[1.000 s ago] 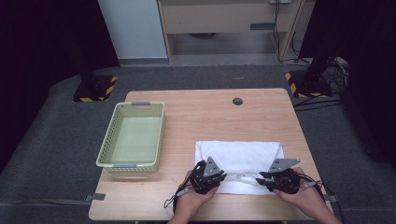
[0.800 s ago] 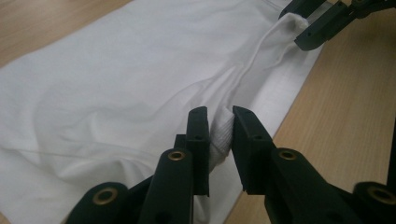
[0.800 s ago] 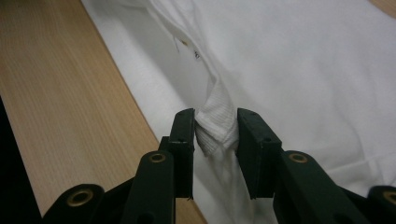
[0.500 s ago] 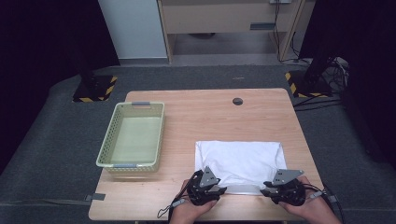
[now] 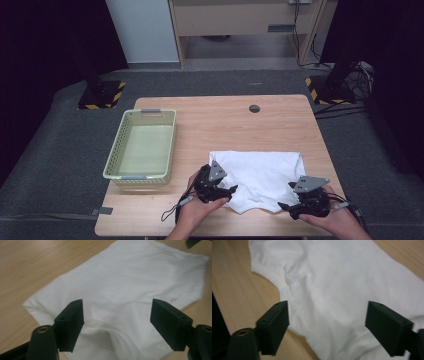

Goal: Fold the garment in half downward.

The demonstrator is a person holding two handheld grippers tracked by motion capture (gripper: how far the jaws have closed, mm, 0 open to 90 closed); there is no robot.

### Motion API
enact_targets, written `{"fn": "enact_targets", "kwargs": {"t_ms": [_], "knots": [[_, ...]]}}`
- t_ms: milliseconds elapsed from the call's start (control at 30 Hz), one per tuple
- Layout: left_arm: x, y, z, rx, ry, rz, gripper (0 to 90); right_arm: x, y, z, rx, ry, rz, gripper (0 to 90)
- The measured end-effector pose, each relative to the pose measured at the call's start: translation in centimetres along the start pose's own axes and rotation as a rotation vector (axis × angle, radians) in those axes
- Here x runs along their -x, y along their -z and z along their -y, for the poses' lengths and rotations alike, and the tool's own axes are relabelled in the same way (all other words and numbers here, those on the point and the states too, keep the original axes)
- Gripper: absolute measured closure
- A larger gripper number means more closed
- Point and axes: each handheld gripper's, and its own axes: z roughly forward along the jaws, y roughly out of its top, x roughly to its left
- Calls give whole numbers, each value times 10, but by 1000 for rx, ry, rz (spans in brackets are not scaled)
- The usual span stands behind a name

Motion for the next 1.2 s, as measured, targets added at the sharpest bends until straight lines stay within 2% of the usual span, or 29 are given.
{"fn": "enact_targets", "kwargs": {"t_ms": [100, 167, 333, 467, 567, 667, 833, 1200], "knots": [[-10, -8, -8, -15, 14, -3, 205, 1, -8, -8, -4, -7, 2, 99], [-15, -13, -13, -19, 20, 1, 179, 1, -14, -13, -11, 1, -13, 68], [-27, -27, -23, -42, 28, 48, 110, -2, -27, -25, -13, 19, -43, 68], [-32, -36, -31, -66, 28, 63, 105, -1, -36, -33, -12, 18, -56, 68], [-36, -40, -35, -65, 33, 57, 105, -1, -41, -38, -10, 14, -49, 69], [-41, -46, -37, -85, 32, 58, 104, 0, -43, -42, -9, -5, -66, 67], [-52, -52, -39, -87, 64, 41, 105, 0, -47, -51, -14, -14, -61, 73], [-64, -55, -45, -95, 46, 19, 108, -9, -58, -63, -23, 10, -83, 72]]}}
